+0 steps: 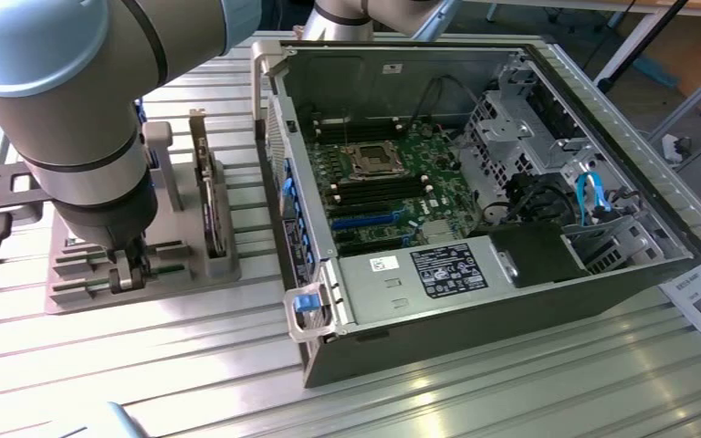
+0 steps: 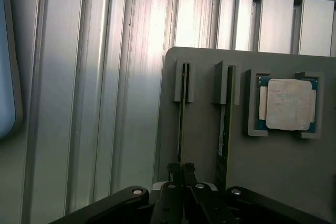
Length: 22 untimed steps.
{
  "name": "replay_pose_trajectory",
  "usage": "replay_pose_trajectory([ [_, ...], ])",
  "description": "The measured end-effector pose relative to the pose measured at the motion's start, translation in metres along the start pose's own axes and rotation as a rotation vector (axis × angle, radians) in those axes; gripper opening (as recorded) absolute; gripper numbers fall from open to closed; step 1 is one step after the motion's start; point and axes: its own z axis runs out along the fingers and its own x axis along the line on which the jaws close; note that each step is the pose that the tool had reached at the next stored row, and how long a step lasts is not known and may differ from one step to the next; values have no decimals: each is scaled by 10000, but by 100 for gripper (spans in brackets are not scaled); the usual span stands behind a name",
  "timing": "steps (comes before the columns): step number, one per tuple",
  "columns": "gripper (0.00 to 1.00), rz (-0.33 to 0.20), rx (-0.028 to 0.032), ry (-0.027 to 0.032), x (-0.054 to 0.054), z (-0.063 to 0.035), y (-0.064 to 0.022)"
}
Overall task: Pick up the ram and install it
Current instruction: 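Pick up the ram and move it above insertion slot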
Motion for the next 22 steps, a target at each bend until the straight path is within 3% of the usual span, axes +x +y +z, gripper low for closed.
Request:
replay_pose_trajectory([
  [22,12,278,8,-28,0,-11,1],
])
